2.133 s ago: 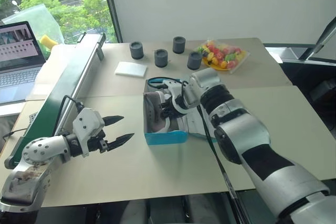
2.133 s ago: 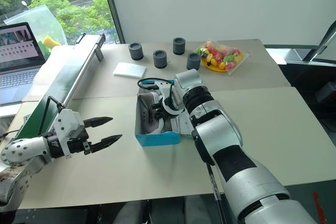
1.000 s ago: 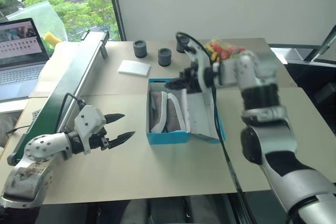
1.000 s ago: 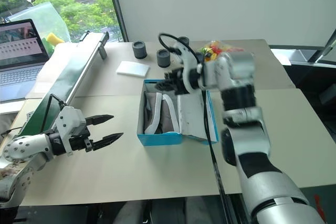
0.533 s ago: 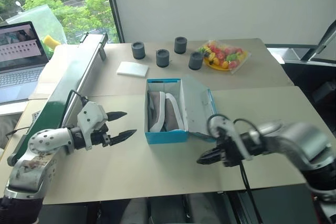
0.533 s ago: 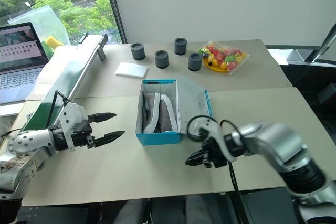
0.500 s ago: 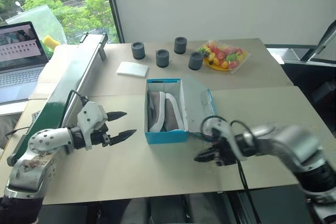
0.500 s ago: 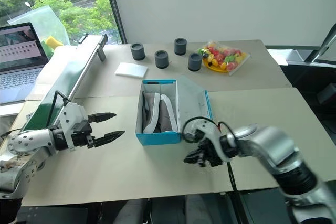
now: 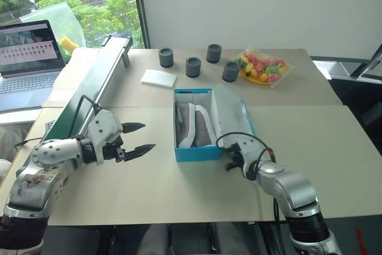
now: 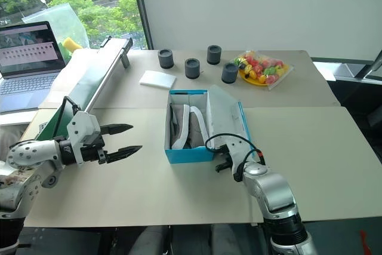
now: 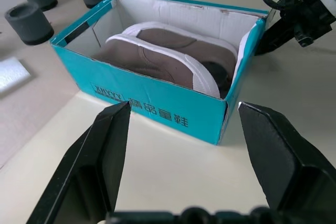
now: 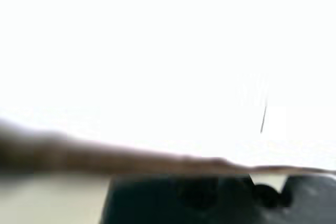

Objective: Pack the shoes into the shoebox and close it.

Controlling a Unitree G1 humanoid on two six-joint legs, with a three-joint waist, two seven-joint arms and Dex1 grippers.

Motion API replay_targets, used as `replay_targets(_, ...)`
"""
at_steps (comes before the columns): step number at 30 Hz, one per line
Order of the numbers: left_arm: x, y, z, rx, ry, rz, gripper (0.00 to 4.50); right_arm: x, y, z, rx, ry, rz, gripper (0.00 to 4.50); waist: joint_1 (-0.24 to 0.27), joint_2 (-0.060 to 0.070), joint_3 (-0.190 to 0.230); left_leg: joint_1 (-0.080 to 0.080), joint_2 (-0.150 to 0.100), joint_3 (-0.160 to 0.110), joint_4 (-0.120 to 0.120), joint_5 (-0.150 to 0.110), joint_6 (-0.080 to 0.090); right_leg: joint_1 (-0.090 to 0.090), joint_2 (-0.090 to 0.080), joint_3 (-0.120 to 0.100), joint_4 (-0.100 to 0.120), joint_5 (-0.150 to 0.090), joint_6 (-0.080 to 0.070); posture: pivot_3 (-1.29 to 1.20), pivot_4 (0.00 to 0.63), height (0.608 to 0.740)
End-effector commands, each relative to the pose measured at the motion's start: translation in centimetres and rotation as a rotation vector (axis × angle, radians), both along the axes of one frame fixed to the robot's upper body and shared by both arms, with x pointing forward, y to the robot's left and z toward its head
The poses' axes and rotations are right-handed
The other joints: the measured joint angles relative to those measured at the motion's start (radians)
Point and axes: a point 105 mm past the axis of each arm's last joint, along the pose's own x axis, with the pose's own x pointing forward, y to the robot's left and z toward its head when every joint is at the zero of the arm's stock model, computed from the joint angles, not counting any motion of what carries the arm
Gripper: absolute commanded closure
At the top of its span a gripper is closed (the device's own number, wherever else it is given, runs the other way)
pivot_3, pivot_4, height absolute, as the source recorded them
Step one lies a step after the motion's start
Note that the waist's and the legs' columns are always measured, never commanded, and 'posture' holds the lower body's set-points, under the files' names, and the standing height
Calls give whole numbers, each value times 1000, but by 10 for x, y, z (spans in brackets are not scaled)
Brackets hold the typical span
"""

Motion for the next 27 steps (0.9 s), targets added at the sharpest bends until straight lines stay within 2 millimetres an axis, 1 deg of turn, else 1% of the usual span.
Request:
replay_targets(1, 2, -4, 8, 7, -28, -23, 1032, 6, -30, 1, 16, -103, -242, 4460, 0, 0, 0, 0, 0, 0, 0, 0, 0, 0, 0, 1, 0, 0, 0, 0, 150, 736)
replay_targets(5, 4, -4, 10, 10, -33, -24, 1032, 25, -10, 5, 422, -200, -399, 4460, -5, 0, 0, 0, 0, 0, 0, 0, 0, 1, 0, 1, 0, 1, -1, 0, 150, 736)
replay_targets(7, 4, -3, 11, 11, -35, -24, 1032, 33, -3, 14, 631, -250, -455, 4460, -13, 1, 1, 0, 1, 1, 0, 0, 0, 0, 1, 1, -1, 2, -1, 0, 150, 736)
replay_targets(9, 4, -3, 12, 13, -39, -21, 1032, 43, 0, 29, 870, -314, -497, 4460, -17, 2, 1, 0, 1, 1, 0, 0, 0, 0, 0, 2, 0, 2, -2, 0, 150, 736)
replay_targets(11, 4, -2, 13, 12, -43, -12, 1032, 53, 4, 51, 1075, -386, -461, 4460, -22, 2, 1, -1, 1, 0, 0, 0, 0, -1, 1, 1, 1, 2, -2, 0, 150, 736)
replay_targets(12, 3, -1, 13, 12, -45, -8, 1032, 56, 7, 59, 1132, -409, -437, 4460, -25, 2, 1, 0, 1, 0, -1, 0, 0, -1, 1, 1, 1, 2, -2, 0, 150, 736)
replay_targets(13, 3, -1, 13, 13, -45, -3, 1032, 60, 10, 71, 1222, -441, -402, 4460, -26, 2, 1, 0, 2, 0, -3, 0, 1, -1, 1, 0, 1, 2, -3, 0, 150, 736)
replay_targets(14, 2, 0, 13, 14, -46, 2, 1032, 62, 12, 99, 1360, -524, -313, 4460, -27, 3, 2, -1, 2, 0, -3, 0, 1, -2, 1, 1, 1, 2, -3, 0, 150, 736)
replay_targets(15, 1, 1, 13, 15, -46, 7, 1032, 62, 13, 119, 1453, -583, -248, 4460, -30, 3, 2, -1, 2, 0, -3, 0, 1, -2, 0, 1, 1, 2, -3, 0, 150, 736)
replay_targets(16, 0, 2, 13, 14, -46, 15, 1032, 59, 14, 145, 1553, -661, -127, 4460, -33, 5, 3, -1, 3, 0, -3, 0, 1, -2, 0, 1, 1, 2, -3, 0, 150, 736)
replay_targets(17, 0, 2, 13, 13, -46, 21, 1032, 56, 14, 161, 1606, -707, -46, 4460, -38, 6, 4, -1, 3, 0, -3, 0, 1, -2, 0, 2, 1, 2, -3, 0, 150, 736)
replay_targets(18, -1, 3, 13, 14, -47, 28, 1032, 52, 19, 176, 1626, -734, 69, 4460, -42, 8, 5, -1, 3, 0, -3, 0, 1, -2, 0, 3, 1, 2, -3, 0, 150, 736)
replay_targets(21, -1, 4, 13, 13, -50, 42, 1032, 39, 31, 207, 1645, -771, 326, 4460, -51, 9, 6, 1, 4, 1, -3, 0, 1, -1, 2, 3, 3, 2, -3, 0, 150, 736)
replay_targets(23, -2, 5, 14, 9, -56, 56, 1032, 30, 45, 223, 1593, -770, 514, 4460, -51, 9, 6, 1, 5, 1, -3, 0, 1, -1, 4, 2, 2, 2, -3, 0, 150, 736)
replay_targets(25, -2, 7, 15, 9, -60, 73, 1032, 12, 65, 235, 1508, -726, 759, 4460, -50, 9, 6, 1, 5, 1, -3, 0, 1, -2, 4, 1, 2, 2, -3, 0, 150, 736)
replay_targets(26, -2, 8, 14, 9, -62, 82, 1032, 2, 76, 237, 1452, -685, 869, 4460, -49, 9, 6, 0, 6, 1, -3, 0, 1, -2, 4, 1, 2, 2, -3, 0, 150, 736)
replay_targets(27, -2, 9, 14, 9, -62, 87, 1032, -4, 83, 235, 1413, -656, 932, 4460, -45, 9, 6, 0, 6, 1, -3, 0, 1, -2, 3, 1, 1, 2, -3, 0, 150, 736)
